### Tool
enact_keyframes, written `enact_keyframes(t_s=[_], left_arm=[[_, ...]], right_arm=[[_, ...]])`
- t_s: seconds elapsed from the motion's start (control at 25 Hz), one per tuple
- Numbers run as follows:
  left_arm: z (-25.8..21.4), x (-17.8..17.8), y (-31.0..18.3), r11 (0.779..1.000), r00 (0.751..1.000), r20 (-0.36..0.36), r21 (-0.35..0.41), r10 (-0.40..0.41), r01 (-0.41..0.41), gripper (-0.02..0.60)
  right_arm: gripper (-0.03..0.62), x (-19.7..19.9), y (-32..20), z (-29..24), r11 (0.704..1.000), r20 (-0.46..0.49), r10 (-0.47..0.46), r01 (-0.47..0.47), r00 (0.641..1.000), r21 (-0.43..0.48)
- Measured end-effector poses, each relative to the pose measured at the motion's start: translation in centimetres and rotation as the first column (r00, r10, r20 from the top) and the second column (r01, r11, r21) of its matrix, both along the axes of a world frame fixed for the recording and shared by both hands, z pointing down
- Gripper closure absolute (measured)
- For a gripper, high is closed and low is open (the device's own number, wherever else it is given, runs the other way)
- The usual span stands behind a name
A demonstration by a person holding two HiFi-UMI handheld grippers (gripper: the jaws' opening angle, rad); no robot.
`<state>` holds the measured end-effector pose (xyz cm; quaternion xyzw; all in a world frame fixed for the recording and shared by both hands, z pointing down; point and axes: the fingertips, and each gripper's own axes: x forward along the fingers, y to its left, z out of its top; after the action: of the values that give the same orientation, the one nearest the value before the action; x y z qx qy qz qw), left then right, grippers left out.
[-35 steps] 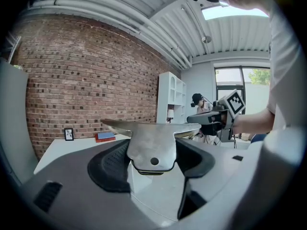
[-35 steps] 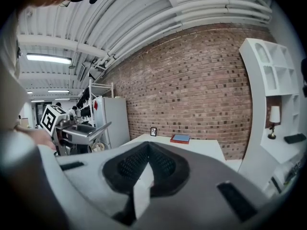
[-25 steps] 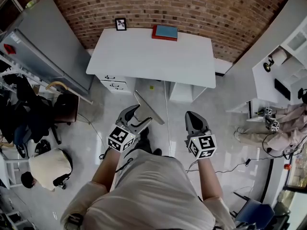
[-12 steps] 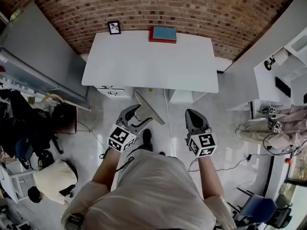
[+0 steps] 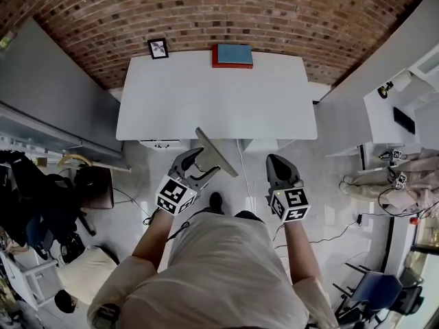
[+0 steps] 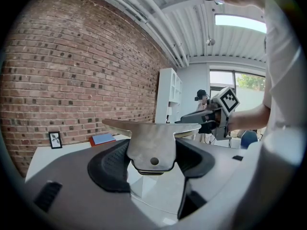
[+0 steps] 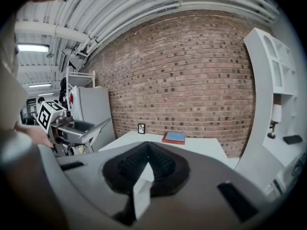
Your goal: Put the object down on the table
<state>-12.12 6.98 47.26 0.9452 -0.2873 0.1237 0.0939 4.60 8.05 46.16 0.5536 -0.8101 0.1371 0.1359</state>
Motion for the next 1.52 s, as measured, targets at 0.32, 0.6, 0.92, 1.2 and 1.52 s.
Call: enact_keyframes(t_s=[0.32,0.6,0.92,1.2,1.52], left_arm=[[0.8,-0.8,-3.1,1.000,1.000,-0.005,-0.022,0.010,-0.010,0.305],[1.9,0.7,-5.0,0.999,1.000,0.008,-0.052,-0.016,0.016,0.305],[3.4,3.4,-9.2,0.994,0.997,0.040,-0.078,-0.068,0.071,0.305],[6.0,6.4,-14.1,0.986,0.989,0.101,-0.121,-0.106,0.117,0.305],[9.9,10.4,-19.3,0.975,0.976,0.178,-0.158,-0.124,0.153,0.305]], right_arm=[[0.591,-0.7,-2.4,1.1,0.999,-0.007,0.023,-0.024,1.000,-0.031],[0.591,0.5,-4.5,2.4,0.998,0.013,0.007,-0.007,1.000,-0.061],[0.591,2.4,-9.9,4.7,0.992,0.038,-0.053,0.057,0.998,-0.111],[0.591,5.1,-15.4,6.5,0.982,0.064,-0.099,0.108,0.993,-0.156],[0.591,8.8,-19.9,10.1,0.964,0.098,-0.128,0.147,0.987,-0.220]])
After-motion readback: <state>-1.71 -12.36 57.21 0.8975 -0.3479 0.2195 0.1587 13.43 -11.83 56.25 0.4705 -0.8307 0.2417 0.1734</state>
